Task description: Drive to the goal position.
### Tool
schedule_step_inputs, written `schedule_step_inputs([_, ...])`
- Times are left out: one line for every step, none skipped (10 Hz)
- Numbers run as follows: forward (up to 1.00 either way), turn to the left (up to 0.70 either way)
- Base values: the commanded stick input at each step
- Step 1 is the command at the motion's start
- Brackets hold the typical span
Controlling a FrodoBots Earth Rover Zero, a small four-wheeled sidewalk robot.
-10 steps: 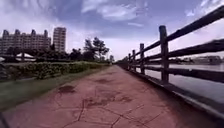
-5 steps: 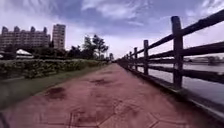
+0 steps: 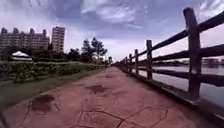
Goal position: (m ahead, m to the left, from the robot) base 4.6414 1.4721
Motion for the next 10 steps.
schedule_step_inputs([1.0,0.0])
schedule_step_inputs([1.0,0.0])
schedule_step_inputs([1.0,0.0])
schedule_step_inputs([1.0,0.0])
schedule_step_inputs([1.0,0.0])
schedule_step_inputs([1.0,0.0])
schedule_step_inputs([1.0,0.0])
schedule_step_inputs([1.0,0.0])
schedule_step_inputs([1.0,0.0])
schedule_step_inputs([1.0,0.0])
